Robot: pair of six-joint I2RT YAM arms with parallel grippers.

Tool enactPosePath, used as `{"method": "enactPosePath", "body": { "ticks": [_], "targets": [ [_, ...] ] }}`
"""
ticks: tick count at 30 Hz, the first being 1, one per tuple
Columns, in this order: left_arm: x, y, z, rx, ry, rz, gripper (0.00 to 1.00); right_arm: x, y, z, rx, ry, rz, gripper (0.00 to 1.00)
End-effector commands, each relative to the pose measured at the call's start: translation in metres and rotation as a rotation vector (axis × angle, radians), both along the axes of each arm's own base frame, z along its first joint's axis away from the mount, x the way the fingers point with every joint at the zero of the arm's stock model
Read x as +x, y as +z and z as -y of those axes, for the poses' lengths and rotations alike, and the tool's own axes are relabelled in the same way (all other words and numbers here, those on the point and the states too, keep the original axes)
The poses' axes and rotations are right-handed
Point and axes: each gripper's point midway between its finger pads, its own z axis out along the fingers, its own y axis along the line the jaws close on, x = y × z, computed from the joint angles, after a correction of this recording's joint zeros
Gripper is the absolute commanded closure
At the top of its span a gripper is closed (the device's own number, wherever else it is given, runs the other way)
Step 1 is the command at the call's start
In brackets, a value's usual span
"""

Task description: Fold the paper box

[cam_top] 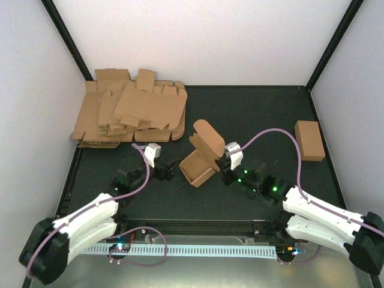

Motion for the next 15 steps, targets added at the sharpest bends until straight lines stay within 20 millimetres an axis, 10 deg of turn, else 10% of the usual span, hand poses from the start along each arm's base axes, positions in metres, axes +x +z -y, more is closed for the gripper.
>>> {"method": "enactPosePath", "body": {
  "ticks": [1,15],
  "targets": [
    [-0.017,0.037,0.045,-0.064,-0.366,0.147,0.01,-0.015,0.012,-0.007,0.034,0.111,0.058,0.93],
    [0.011,0.026,0.074,0.058,-0.536,0.216,0.04,-0.026,0.001,-0.008,0.021,0.165,0.009,0.93]
  ]
}}
